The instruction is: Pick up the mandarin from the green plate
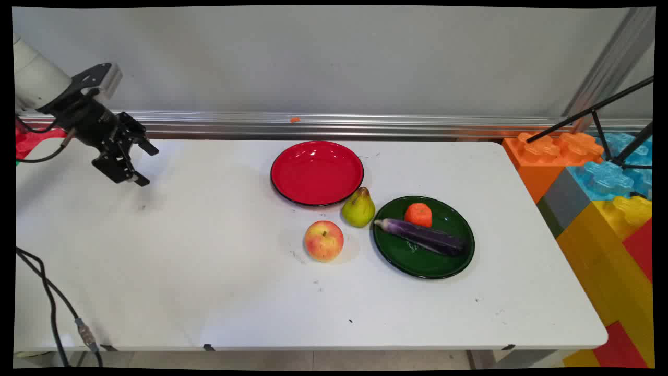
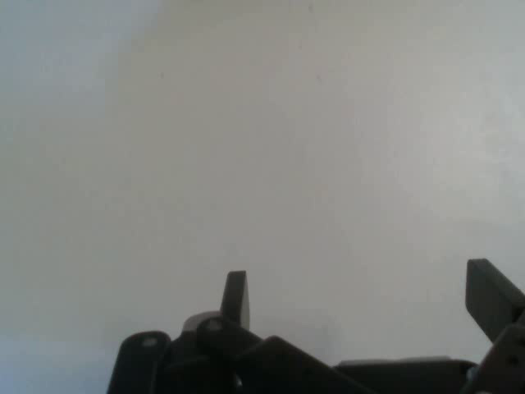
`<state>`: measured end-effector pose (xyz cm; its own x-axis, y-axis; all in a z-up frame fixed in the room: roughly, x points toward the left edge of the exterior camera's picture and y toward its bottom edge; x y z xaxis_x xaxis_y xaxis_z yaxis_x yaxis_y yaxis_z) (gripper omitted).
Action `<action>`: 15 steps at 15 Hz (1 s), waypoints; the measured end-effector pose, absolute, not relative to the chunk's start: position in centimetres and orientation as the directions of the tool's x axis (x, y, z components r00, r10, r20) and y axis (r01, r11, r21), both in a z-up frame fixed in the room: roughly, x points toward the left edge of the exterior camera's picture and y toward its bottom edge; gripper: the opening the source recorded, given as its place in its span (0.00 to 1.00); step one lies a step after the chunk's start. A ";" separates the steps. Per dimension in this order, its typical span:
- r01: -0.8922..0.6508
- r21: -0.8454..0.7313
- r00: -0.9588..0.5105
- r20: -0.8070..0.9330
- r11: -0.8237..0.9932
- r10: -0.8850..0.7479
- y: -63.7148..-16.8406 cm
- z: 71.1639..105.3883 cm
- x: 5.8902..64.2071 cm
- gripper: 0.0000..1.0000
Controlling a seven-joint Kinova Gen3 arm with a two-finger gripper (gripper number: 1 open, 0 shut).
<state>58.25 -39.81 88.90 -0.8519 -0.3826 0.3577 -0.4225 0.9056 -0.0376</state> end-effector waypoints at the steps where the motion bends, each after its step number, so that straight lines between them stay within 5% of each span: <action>1: -0.416 -0.038 -0.851 0.368 0.909 -0.375 -39.7 88.8 58.1 1.00; 15: -0.381 -0.034 -0.774 0.558 0.924 -0.299 -41.4 89.4 52.7 1.00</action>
<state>52.67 -41.44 89.40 -0.7742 -0.2989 0.5579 -0.3812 0.9239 -0.0340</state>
